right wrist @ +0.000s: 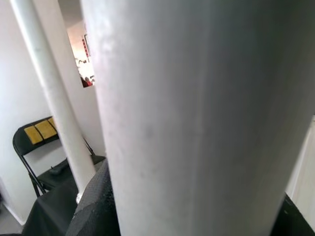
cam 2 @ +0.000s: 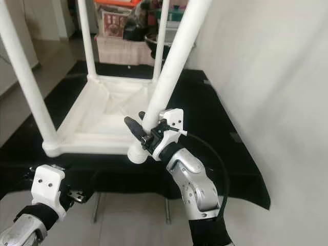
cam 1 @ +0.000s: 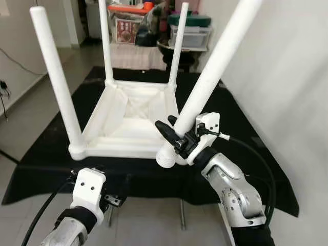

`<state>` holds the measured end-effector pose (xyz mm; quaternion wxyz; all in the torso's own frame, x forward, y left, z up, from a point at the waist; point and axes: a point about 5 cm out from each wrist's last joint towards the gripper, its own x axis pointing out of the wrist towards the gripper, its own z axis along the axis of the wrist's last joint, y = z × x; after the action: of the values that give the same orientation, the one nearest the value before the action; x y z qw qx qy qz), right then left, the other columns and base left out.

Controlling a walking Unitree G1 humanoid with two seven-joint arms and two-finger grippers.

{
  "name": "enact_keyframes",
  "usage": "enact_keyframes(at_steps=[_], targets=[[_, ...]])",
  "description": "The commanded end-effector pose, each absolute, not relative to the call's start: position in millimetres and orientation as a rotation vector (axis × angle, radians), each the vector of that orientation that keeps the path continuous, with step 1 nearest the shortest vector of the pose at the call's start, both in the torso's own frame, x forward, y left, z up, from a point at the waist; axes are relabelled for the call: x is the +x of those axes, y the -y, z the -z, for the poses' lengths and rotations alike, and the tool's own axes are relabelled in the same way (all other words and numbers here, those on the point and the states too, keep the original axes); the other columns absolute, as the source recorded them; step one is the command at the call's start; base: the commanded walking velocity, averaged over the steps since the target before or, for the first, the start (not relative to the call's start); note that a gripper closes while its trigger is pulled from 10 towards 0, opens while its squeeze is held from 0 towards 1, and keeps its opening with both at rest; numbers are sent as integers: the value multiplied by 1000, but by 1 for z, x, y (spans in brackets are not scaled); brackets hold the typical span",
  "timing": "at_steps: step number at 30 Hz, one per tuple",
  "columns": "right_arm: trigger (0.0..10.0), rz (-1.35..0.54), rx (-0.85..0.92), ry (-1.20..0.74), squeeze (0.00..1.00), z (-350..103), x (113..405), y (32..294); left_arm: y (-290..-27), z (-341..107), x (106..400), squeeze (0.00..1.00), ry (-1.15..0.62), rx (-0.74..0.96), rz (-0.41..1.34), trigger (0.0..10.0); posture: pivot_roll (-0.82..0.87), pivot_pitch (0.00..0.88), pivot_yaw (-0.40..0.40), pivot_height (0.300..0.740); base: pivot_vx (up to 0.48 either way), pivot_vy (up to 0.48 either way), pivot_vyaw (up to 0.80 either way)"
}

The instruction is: Building children table

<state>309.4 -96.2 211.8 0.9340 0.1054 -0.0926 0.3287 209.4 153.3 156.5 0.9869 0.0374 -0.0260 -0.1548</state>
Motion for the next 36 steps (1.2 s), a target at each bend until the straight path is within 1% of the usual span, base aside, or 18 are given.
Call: enact_keyframes(at_steps=[1, 11, 16, 18, 22, 27, 29, 32, 33, 36], targets=[[10000, -660, 212, 185, 0, -211, 309, 99, -151, -154, 210, 0, 52, 70, 322, 10000, 20, 53, -38, 740, 480, 0, 0], [10000, -657, 211, 180, 0, -210, 310, 100, -150, -153, 210, 0, 52, 66, 329, 10000, 21, 52, -36, 740, 431, 0, 0], [10000, -684, 209, 177, 0, -209, 309, 99, -150, -150, 211, 0, 33, 73, 320, 10000, 23, 55, -35, 740, 0, 0, 0], [10000, -740, 200, 171, 0, -209, 305, 99, -143, -147, 206, 0, 5, 93, 385, 10000, 25, 58, -35, 740, 0, 0, 0], [10000, -768, 195, 170, 0, -209, 303, 98, -140, -146, 203, 0, -9, 104, 418, 10000, 25, 60, -34, 740, 0, 0, 0], [10000, -858, 171, 164, 0, -210, 297, 99, -134, -142, 195, 0, -51, 114, 463, 10000, 28, 64, -35, 740, 0, 0, 0], [10000, -920, 162, 152, 0, -210, 293, 99, -133, -141, 192, 0, -73, 96, 478, 10000, 29, 65, -36, 740, 0, 0, 0], [10000, -1085, 127, 126, 0, -209, 283, 100, -128, -139, 184, 0, -116, 72, 530, 10000, 35, 69, -39, 740, 0, 0, 0], [10000, -1085, 127, 126, 0, -209, 283, 100, -128, -139, 184, 0, -116, 72, 530, 10000, 35, 69, -39, 740, 0, 0, 0], [10000, -1200, 136, 115, 0, -212, 275, 106, -123, -138, 179, 0, -142, 70, 560, 10000, 36, 73, -42, 740, 0, 0, 0]])
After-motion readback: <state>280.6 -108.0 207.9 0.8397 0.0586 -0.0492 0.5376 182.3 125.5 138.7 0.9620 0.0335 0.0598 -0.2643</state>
